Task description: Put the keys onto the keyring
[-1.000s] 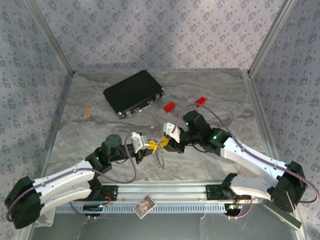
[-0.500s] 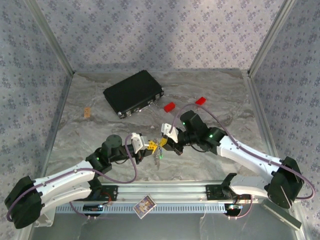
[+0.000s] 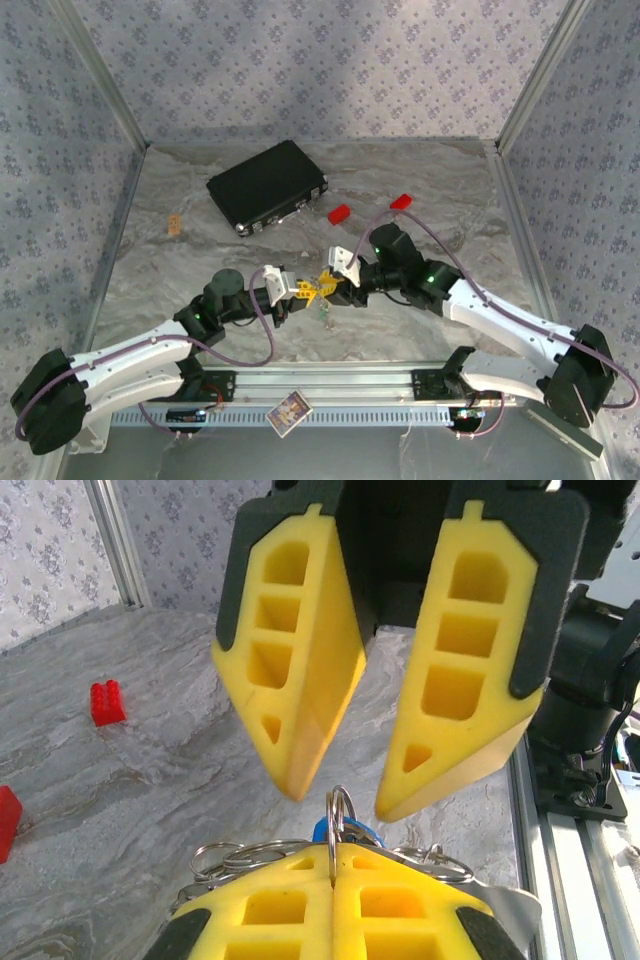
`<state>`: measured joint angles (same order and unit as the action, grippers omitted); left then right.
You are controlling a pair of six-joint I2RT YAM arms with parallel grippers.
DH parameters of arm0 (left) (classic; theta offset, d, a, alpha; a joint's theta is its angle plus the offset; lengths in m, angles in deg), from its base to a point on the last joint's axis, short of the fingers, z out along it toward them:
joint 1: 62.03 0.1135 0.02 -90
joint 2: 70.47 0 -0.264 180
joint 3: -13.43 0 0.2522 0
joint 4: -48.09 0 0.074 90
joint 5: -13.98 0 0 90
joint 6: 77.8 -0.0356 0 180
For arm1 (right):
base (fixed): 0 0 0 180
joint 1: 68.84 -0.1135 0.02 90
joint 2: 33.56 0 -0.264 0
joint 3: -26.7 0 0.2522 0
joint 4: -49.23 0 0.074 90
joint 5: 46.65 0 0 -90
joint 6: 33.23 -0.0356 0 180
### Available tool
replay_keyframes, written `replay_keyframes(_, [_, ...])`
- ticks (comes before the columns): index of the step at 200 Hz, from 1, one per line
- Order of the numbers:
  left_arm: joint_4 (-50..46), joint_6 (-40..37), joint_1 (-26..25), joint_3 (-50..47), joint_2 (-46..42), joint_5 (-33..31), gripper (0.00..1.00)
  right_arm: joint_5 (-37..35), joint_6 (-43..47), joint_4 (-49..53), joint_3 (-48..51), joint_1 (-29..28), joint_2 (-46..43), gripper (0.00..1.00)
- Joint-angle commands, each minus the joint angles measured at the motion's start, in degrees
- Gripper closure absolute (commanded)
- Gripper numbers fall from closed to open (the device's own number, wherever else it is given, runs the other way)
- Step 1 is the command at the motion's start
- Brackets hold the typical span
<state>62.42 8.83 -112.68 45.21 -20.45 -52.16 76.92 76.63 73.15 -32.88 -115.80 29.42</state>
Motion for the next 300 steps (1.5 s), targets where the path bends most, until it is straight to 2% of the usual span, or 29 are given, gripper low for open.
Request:
replay_keyframes(1, [4.77, 0.40, -0.30, 0.54, -0.27, 2.07, 1.00, 1.73, -0.51, -1.92, 0.20, -0.20, 1.32, 0.79])
replay_keyframes(24, [5.35, 0.65, -0.28, 0.49, -0.32, 2.15, 1.00, 2.35, 0.19, -1.08, -0.53, -0.23, 2.40, 0.86])
replay_keyframes(38, [5.31, 0.63, -0.26, 0.57, -0.14, 1.94, 1.00, 2.74, 0.59, -0.63, -1.09, -0.16, 2.48, 1.00])
replay_keyframes(50, [3.74, 0.72, -0.26, 1.18, -0.06, 0.45, 1.00, 2.44, 1.06, 0.19, -1.54, -0.23, 2.09, 1.00])
replay_keyframes(59, [1.16, 0.58, -0.27, 1.93, -0.24, -1.17, 0.91, 1.60, 1.97, 1.73, -2.24, -0.16, 1.69, 1.00])
replay_keyframes(69, [-2.87, -0.30, -0.27, 3.27, -0.61, -2.65, 0.73, -0.14, 3.75, 5.08, -3.96, -0.39, 1.60, 1.00])
replay_keyframes(78, [-7.64, -1.48, -0.24, 4.96, -0.82, -3.35, 0.69, -1.98, 5.85, 9.17, -6.10, -0.54, 2.00, 1.00])
replay_keyframes(91, [-13.25, -3.58, -0.25, 7.02, -0.87, -3.47, 0.70, -5.00, 8.84, 14.81, -9.35, -1.20, 3.12, 1.00])
replay_keyframes(108, [-17.54, -5.22, -0.27, 9.05, -0.31, -3.08, 0.77, -7.79, 11.79, 20.05, -12.71, -2.24, 4.91, 1.00])
replay_keyframes(143, [-17.37, -5.68, -0.24, 9.94, 1.15, -2.28, 0.80, -9.47, 14.75, 24.03, -17.41, -4.53, 7.77, 1.00])
replay_keyframes(178, [-16.52, -6.14, -0.24, 9.51, 1.07, -1.38, 1.00, -6.50, 14.03, 24.04, -18.11, -4.72, 7.85, 1.00])
replay_keyframes(189, [-16.07, -6.11, -0.24, 9.15, 0.72, -1.12, 1.00, -5.46, 12.43, 22.80, -17.31, -4.16, 7.19, 1.00])
replay_keyframes(204, [-13.57, -5.44, -0.26, 7.80, -0.06, -1.02, 1.00, -1.77, 8.89, 18.67, -14.03, -1.54, 5.12, 0.75])
replay_keyframes(220, [-8.93, -4.34, -0.29, 5.39, -1.19, -0.96, 1.00, 2.01, 4.69, 12.80, -9.55, 1.06, 3.11, 0.68])
replay_keyframes(249, [-3.28, -3.07, -0.25, 2.79, -2.20, -0.33, 1.00, 3.53, 1.42, 7.65, -5.57, 1.85, 2.50, 0.66])
replay_keyframes(300, [0.44, -1.77, -0.25, 1.14, -1.93, -0.06, 1.00, 5.20, -0.34, 3.85, -3.35, 1.87, 3.88, 0.67])
